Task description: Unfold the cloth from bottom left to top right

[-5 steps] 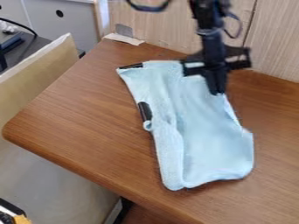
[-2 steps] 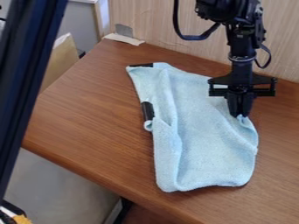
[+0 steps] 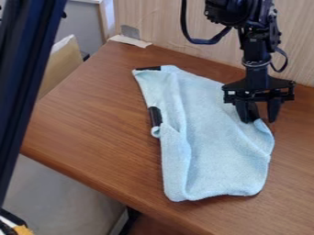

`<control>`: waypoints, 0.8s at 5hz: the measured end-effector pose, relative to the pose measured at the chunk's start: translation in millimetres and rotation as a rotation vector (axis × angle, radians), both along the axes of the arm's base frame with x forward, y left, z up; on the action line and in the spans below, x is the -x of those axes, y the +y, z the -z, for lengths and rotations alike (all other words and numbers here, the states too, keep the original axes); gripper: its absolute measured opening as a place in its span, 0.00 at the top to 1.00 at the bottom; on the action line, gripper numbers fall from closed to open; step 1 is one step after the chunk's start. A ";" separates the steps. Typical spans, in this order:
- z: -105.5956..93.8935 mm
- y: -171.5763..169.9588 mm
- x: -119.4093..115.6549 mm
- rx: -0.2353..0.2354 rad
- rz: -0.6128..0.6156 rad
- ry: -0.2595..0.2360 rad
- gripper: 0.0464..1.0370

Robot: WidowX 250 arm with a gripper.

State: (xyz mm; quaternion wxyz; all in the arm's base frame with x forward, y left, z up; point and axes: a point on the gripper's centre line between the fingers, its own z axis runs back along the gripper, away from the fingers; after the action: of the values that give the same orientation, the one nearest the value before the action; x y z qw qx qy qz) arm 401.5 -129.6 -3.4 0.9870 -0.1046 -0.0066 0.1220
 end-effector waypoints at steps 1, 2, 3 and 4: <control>-6.2 0.1 4.2 0.010 0.022 -0.007 0.04; -18.7 2.4 5.9 0.019 0.031 -0.015 0.04; -56.6 10.7 5.5 0.066 0.019 -0.095 0.04; -85.2 19.3 15.0 0.089 0.020 -0.151 0.04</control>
State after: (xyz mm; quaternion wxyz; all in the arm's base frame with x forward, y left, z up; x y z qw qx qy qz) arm 386.5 -110.3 81.8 0.9792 -0.1574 -0.0747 0.1040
